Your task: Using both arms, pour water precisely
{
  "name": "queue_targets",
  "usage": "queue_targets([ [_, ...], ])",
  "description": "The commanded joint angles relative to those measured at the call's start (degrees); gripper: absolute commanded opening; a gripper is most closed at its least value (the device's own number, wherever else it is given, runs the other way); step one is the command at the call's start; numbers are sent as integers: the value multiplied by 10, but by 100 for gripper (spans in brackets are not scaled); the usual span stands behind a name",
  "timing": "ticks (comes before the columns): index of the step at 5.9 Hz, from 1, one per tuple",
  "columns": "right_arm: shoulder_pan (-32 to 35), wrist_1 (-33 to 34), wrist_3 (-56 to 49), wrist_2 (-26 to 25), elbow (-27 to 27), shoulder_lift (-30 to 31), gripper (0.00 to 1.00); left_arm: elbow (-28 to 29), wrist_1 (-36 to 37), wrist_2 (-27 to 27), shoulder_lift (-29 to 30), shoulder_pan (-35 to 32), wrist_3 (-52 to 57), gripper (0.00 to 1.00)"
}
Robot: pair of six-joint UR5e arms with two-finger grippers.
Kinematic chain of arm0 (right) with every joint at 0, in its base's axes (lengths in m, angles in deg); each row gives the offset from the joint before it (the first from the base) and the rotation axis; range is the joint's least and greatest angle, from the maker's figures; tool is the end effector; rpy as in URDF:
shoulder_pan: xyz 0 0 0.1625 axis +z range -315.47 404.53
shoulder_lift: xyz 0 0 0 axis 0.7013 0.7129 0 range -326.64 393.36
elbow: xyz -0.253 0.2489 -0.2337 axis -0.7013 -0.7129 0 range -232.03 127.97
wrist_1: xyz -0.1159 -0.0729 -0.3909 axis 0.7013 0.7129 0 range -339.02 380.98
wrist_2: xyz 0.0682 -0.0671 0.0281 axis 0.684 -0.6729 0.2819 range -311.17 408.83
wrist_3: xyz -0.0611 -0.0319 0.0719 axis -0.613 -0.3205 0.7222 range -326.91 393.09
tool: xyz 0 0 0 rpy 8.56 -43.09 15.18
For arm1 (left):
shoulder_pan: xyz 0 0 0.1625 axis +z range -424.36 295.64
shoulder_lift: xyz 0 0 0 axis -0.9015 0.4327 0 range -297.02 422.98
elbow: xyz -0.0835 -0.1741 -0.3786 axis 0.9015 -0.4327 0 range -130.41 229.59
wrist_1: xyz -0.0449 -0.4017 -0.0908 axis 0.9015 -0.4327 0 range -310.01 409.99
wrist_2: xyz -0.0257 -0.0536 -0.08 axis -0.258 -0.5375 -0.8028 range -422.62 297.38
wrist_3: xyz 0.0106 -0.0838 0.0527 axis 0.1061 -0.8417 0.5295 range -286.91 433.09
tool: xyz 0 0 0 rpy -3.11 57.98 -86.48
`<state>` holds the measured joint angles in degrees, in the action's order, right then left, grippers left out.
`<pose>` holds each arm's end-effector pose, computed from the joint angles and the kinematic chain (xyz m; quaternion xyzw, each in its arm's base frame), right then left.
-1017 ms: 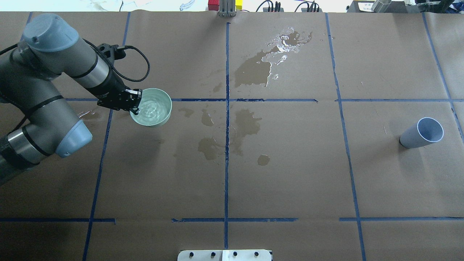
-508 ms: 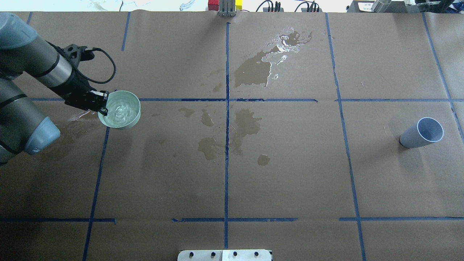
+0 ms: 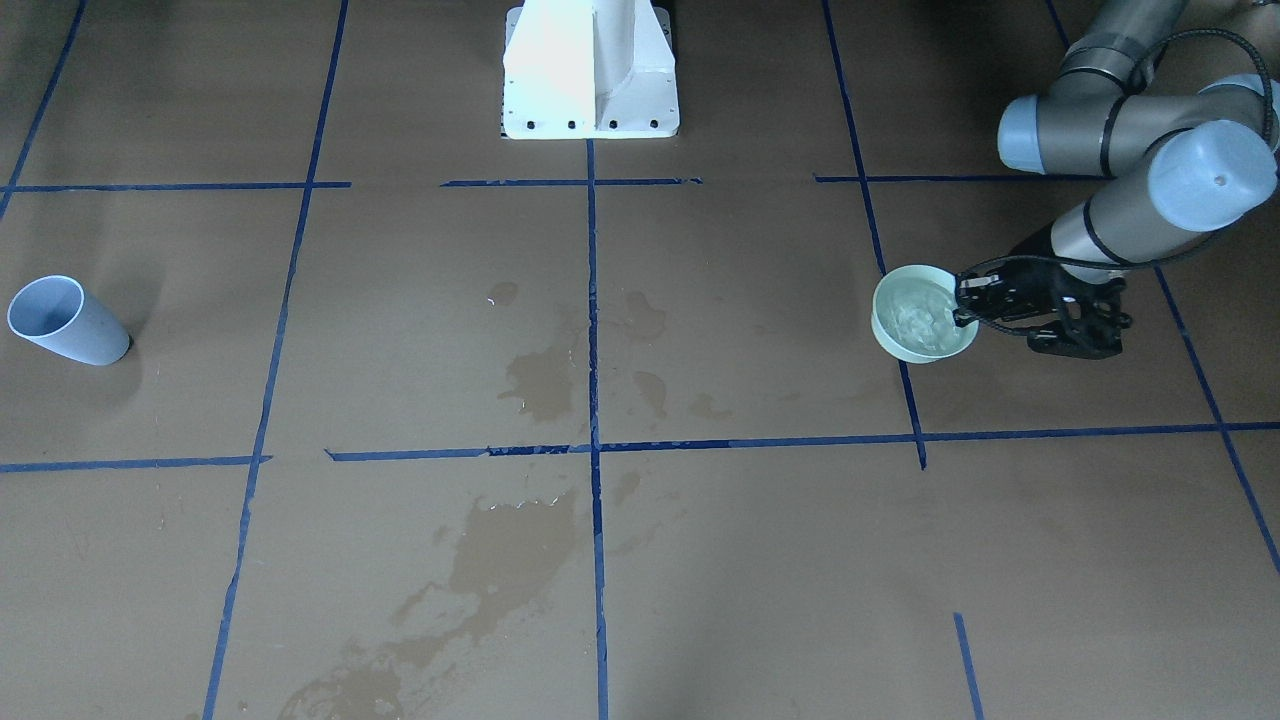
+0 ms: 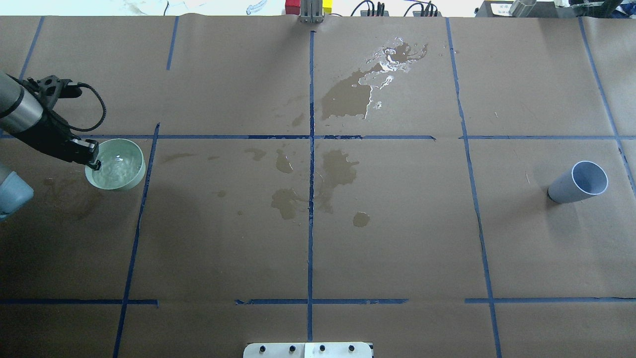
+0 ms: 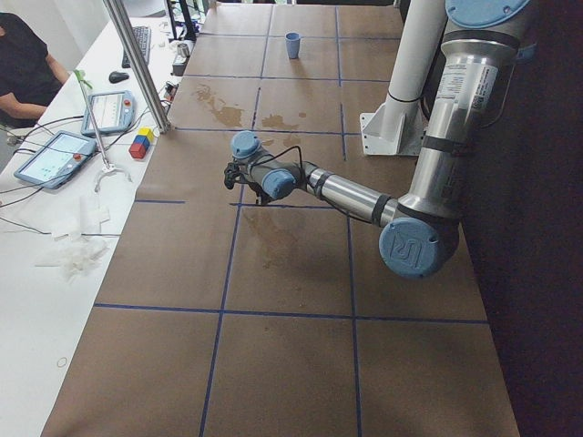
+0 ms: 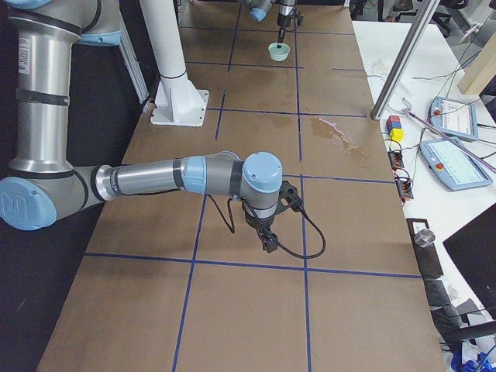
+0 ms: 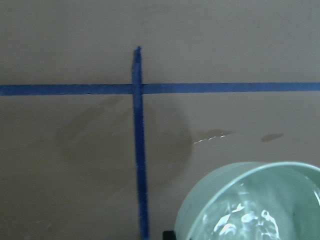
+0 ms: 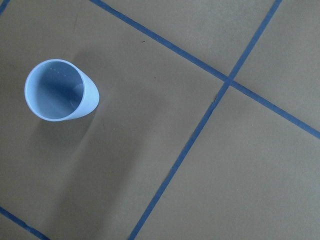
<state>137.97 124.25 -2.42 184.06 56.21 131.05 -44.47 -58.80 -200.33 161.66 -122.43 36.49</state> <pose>0.0879 -0.4204 0.5866 0.1075 -0.3698 -0.2461 0.8894 0.2490 -0.5125 0.5010 -0.0138 0.4616 0.0740 0.8839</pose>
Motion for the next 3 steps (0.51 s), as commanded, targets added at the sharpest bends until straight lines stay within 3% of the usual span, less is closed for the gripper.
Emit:
queue_targets([
  [1,0,1,0,0,2,0,100,46,-2,-20,-18,-35,97,0],
  [3,0,1,0,1,5,0,100,82,-5,-39,-33,-58,165,0],
])
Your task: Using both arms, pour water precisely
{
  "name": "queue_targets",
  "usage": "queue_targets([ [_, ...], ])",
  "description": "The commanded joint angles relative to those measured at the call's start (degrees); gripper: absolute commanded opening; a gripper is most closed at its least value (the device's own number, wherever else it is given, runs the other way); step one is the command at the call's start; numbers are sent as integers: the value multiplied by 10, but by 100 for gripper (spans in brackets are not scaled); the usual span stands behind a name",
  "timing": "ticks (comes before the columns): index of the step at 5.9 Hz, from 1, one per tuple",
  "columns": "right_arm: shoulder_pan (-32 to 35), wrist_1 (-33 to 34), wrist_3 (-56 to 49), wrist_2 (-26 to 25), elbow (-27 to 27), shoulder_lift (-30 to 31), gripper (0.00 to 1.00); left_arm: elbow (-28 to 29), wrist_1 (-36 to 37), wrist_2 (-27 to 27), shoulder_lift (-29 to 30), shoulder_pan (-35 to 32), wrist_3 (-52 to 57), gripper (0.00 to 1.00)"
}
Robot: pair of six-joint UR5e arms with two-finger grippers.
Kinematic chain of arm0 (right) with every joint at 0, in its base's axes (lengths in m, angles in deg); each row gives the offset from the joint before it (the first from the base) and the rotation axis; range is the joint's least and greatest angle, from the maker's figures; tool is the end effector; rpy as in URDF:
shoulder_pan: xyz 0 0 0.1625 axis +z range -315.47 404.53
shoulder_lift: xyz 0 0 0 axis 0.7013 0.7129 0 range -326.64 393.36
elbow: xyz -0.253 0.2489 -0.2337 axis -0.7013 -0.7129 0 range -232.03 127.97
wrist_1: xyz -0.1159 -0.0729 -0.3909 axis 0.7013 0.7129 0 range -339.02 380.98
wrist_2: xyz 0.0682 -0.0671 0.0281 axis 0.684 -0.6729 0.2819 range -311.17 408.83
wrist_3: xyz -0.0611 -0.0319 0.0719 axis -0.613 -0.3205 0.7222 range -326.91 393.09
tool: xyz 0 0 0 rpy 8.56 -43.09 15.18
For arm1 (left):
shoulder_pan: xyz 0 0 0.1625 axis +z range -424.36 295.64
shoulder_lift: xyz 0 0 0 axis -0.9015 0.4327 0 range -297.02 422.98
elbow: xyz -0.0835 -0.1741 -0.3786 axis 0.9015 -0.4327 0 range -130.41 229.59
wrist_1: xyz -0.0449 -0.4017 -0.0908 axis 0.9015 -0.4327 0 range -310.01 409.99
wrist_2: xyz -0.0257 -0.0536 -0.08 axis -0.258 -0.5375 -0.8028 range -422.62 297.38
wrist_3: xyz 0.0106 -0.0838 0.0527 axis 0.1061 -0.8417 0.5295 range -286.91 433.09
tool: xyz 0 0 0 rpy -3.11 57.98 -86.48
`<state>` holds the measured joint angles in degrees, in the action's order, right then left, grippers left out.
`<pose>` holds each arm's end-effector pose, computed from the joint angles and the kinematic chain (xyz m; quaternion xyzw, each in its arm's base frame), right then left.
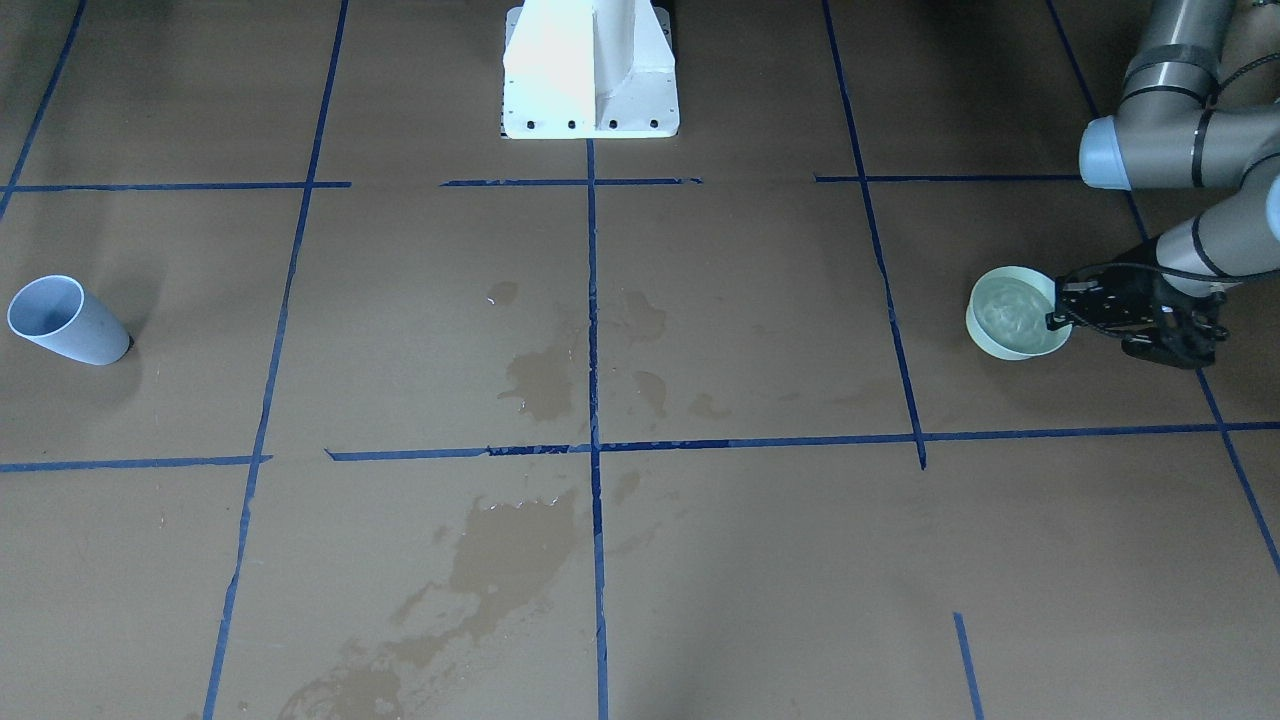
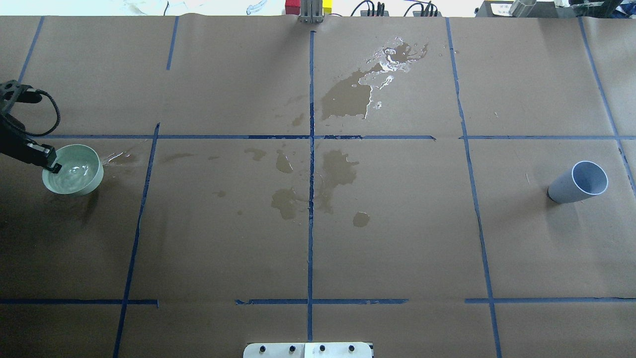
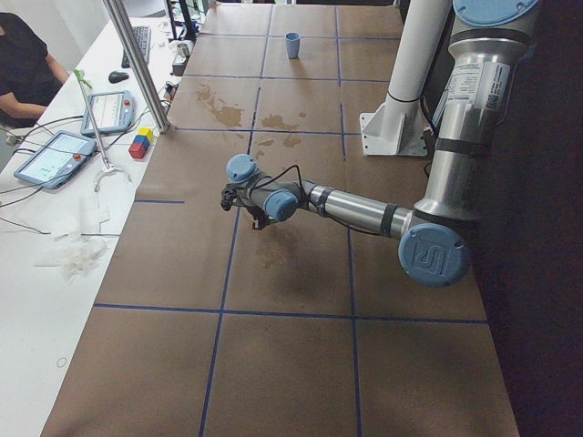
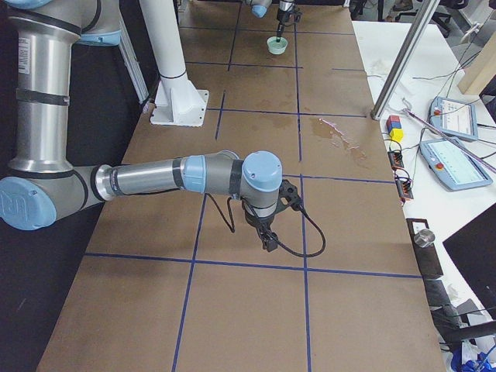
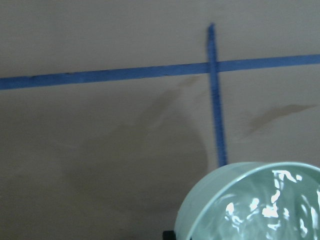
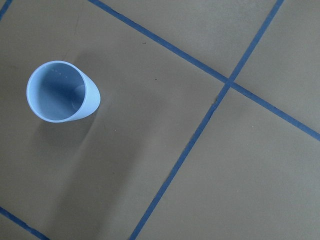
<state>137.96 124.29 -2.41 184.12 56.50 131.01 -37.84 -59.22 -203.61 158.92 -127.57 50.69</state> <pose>0.0878 -0.4207 0.5838 0.1099 -0.3695 -0.2470 0.8890 0.1986 -0.5177 0.5817 -0.0150 0.4573 0.1182 0.8813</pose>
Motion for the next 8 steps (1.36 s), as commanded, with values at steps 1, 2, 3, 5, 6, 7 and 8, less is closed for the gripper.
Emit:
queue_targets([
  [1,0,0,0,1,2,-1,100,28,-2,-5,-10,-7,51,0],
  [2,0,0,0,1,1,-2,100,39,-2,-5,-9,-6,55,0],
  [3,0,0,0,1,1,-2,100,46,-5,-5,-10,-6,58,1],
  [5,0,1,0,1,2,-6,100,53,-5,-5,-10,-7,58,6],
  [6,0,1,0,1,2,-6,100,54,-5,-4,-11,-7,59,15],
  [7,0,0,0,1,2,-6,100,56,-5,-3,-11,-7,59,37],
  [8,0,1,0,1,2,-6,100,58,-5,-3,-11,-13,58,59],
])
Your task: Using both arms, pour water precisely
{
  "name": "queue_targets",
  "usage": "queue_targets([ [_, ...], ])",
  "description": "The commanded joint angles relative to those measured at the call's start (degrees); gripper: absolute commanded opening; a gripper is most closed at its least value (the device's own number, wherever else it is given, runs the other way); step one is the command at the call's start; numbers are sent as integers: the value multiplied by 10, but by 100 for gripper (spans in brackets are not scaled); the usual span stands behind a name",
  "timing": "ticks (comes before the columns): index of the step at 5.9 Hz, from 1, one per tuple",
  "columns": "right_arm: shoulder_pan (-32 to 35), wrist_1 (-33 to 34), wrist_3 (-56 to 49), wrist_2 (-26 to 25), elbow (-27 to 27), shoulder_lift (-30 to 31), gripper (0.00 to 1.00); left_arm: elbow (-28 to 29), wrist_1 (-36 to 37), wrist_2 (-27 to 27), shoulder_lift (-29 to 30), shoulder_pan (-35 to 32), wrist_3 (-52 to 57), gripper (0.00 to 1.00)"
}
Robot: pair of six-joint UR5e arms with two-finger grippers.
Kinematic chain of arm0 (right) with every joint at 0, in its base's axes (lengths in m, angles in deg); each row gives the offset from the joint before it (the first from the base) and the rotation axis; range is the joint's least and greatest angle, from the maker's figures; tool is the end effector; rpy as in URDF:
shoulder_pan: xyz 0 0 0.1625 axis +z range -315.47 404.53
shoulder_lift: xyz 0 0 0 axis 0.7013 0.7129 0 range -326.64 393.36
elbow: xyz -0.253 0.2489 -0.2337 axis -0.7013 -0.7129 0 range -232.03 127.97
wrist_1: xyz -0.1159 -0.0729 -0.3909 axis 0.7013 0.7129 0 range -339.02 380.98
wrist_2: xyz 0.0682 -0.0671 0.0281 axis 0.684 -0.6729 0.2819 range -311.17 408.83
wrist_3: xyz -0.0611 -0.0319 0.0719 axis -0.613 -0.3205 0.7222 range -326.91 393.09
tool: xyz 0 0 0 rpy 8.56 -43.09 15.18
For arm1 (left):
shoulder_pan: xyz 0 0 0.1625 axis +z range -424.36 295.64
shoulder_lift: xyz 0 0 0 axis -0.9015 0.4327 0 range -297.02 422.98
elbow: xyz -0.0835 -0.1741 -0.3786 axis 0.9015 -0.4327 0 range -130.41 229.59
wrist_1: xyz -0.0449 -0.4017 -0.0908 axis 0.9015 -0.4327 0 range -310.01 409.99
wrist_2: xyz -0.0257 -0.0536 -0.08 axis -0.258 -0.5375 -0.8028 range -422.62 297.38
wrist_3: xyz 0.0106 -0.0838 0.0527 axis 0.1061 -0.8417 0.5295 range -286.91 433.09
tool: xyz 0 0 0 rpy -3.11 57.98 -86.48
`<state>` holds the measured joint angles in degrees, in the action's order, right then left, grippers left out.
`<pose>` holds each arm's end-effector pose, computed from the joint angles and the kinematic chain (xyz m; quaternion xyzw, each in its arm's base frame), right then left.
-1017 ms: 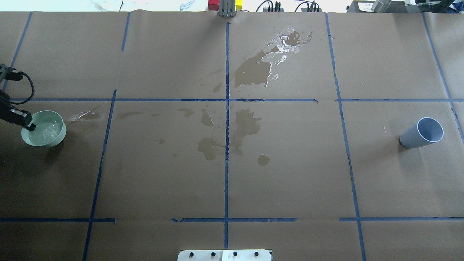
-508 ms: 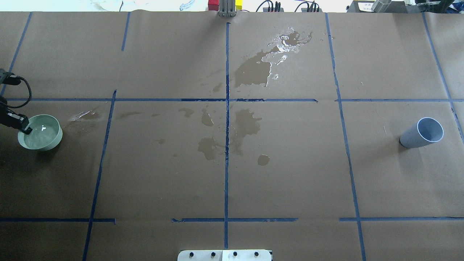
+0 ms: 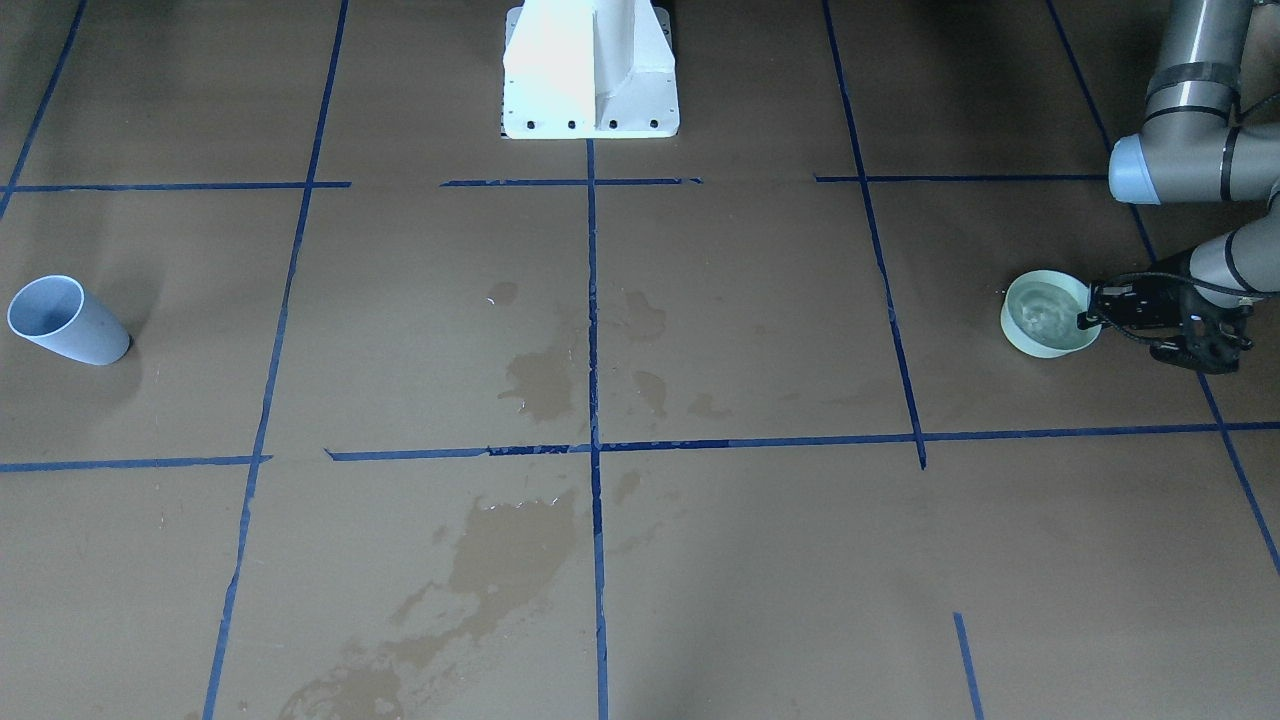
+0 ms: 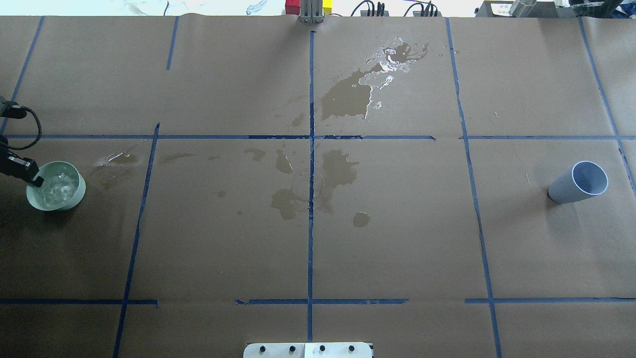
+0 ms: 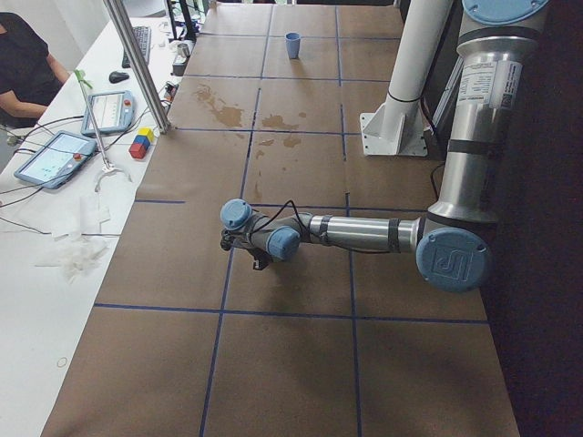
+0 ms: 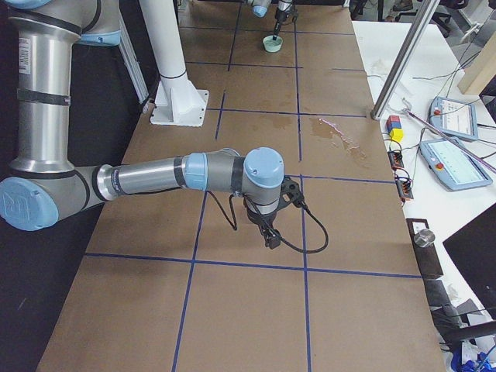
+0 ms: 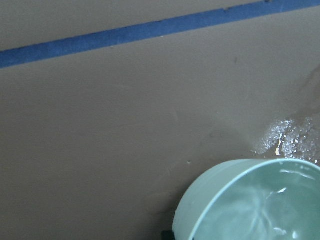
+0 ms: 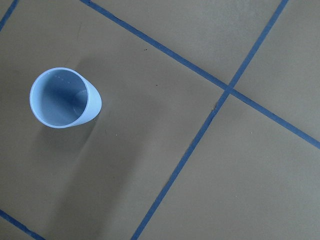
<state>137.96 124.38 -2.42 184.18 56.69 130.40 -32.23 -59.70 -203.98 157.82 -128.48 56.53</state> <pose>0.0879 -0.4250 0.5778 0.1155 -0.3681 -0.2494 0.8883 0.1859 -0.5106 0.6403 -0.0358 0.4462 0.1339 0.8841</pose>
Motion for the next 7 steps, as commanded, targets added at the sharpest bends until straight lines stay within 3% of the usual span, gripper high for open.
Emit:
queue_targets([
  [1,0,0,0,0,0,0,100,-8,-1,-2,2,-52,-1,90],
  [2,0,0,0,0,0,0,100,-33,2,2,1,-88,-2,100],
  [4,-1,0,1,1,0,0,100,-52,9,30,5,-180,-2,100],
  [6,-8,0,10,1,-2,-1,100,-53,10,49,-2,-201,6,100],
  [7,-11,0,21,1,-2,-1,100,-52,37,71,-14,-221,68,100],
])
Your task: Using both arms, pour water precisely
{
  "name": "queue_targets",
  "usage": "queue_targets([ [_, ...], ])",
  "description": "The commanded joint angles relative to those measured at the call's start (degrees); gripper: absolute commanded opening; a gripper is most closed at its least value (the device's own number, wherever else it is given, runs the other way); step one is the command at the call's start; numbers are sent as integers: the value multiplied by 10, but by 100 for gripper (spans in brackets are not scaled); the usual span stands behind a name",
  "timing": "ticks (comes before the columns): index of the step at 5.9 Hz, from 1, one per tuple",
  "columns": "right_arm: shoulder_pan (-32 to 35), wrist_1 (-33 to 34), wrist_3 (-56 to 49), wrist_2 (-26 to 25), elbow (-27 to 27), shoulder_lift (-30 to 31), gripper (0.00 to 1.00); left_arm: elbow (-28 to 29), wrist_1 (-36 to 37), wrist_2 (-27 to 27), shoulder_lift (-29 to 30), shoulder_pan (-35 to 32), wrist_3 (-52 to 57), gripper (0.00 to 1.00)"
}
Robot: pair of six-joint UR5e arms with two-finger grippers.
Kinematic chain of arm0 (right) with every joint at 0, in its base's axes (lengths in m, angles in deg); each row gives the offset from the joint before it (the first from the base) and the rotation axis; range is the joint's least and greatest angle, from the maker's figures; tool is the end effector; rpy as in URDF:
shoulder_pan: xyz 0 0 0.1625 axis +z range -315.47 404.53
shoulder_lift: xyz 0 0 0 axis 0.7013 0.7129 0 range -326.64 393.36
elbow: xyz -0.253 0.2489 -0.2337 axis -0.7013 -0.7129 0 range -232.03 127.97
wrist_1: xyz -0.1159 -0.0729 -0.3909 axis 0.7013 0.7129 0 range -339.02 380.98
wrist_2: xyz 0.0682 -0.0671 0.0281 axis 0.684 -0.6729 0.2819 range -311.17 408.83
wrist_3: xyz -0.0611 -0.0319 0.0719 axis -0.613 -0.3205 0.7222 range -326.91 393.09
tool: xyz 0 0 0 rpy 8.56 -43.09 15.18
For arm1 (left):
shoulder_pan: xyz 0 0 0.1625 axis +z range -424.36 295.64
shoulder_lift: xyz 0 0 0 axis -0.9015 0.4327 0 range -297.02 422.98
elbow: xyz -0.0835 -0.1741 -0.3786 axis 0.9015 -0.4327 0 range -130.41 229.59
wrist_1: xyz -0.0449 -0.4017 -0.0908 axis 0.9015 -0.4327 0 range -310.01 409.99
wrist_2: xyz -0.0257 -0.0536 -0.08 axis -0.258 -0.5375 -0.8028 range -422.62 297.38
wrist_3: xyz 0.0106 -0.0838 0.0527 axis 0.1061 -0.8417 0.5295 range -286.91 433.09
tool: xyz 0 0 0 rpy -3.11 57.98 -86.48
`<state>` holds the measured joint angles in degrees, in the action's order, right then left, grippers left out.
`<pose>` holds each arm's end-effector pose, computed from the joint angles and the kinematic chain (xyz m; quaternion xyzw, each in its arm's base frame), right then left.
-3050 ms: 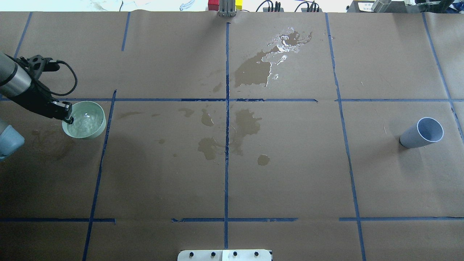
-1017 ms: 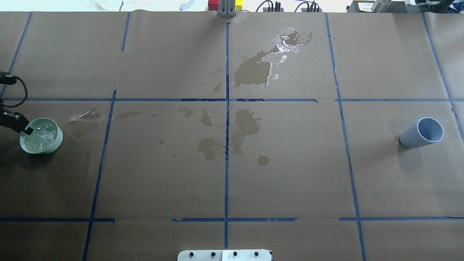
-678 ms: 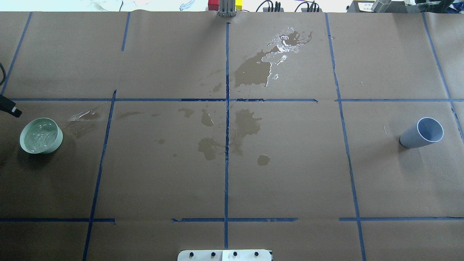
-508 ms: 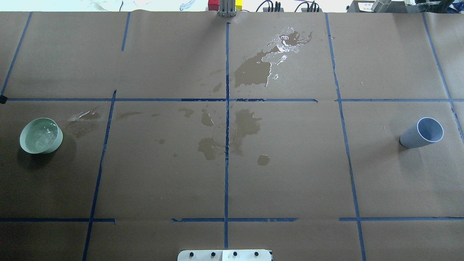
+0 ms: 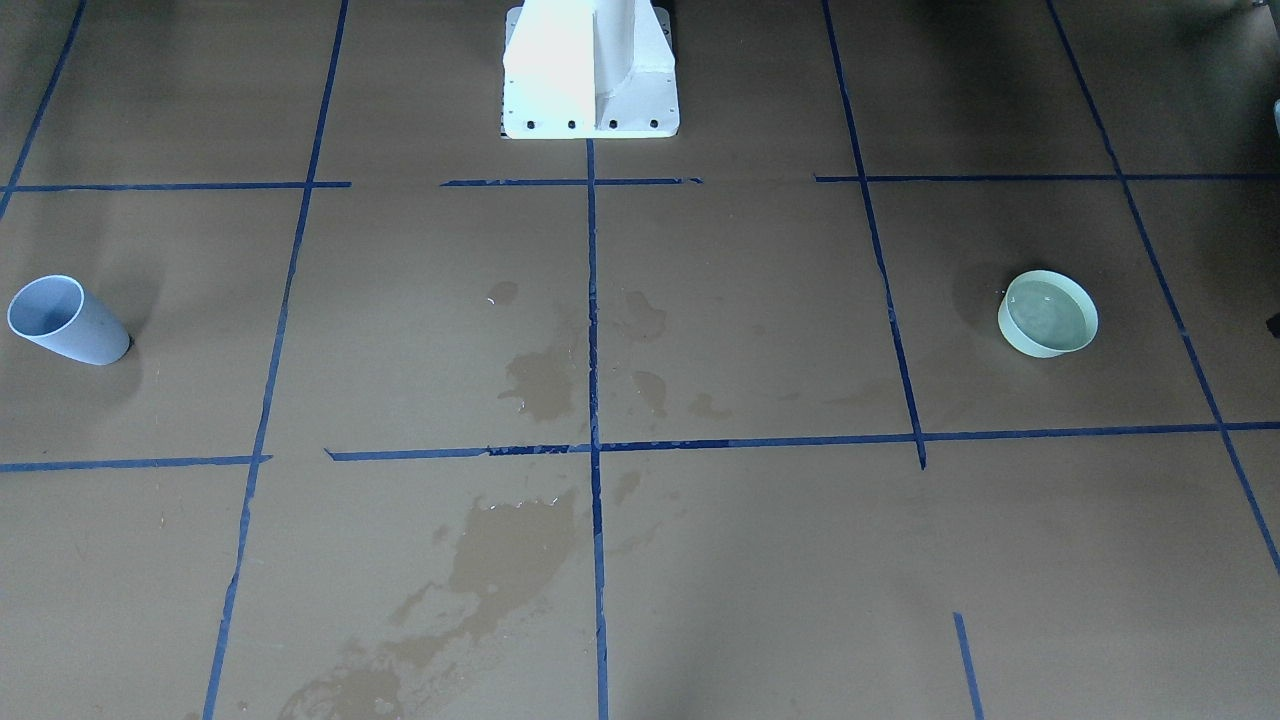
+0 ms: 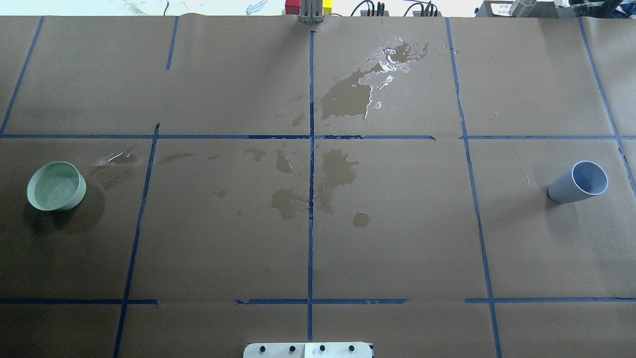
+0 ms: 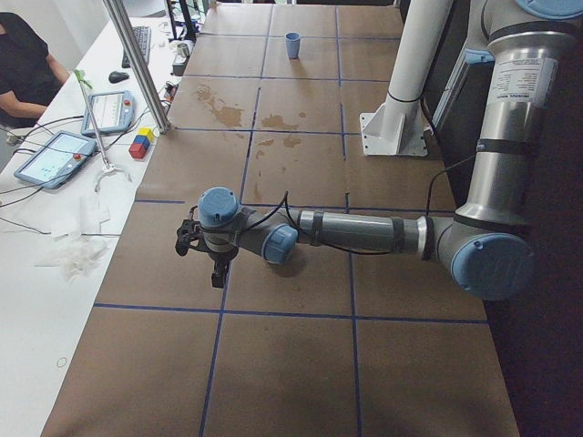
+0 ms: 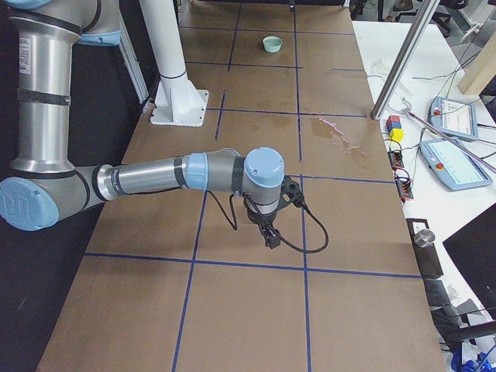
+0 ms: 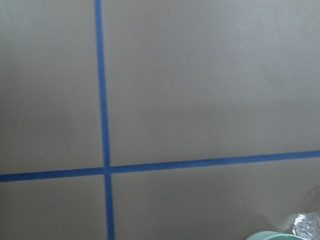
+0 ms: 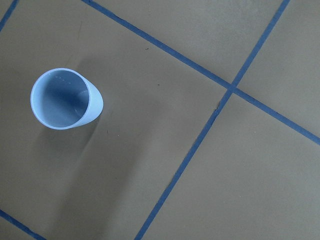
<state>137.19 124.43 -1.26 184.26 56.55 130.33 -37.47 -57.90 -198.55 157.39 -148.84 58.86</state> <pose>0.0822 -0.4266 0.5784 0.1085 -0.3709 -0.2459 0.8889 -0.0095 -0.5452 0.6084 0.0866 0.4055 -0.0035 0.9100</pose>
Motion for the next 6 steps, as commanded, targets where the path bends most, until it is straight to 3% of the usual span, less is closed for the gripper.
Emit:
queue_targets([
  [1,-15,-1,36,-1,0,0,100,-17,123,18,-9,-42,122,100],
  [2,-21,-1,39,-3,-2,0,100,-20,202,18,-6,-79,213,100],
  [3,-21,-1,37,-4,-4,1,100,-38,237,18,-5,-82,221,100],
  [6,-22,-2,34,-6,-29,7,100,-67,278,15,-16,-84,222,100],
])
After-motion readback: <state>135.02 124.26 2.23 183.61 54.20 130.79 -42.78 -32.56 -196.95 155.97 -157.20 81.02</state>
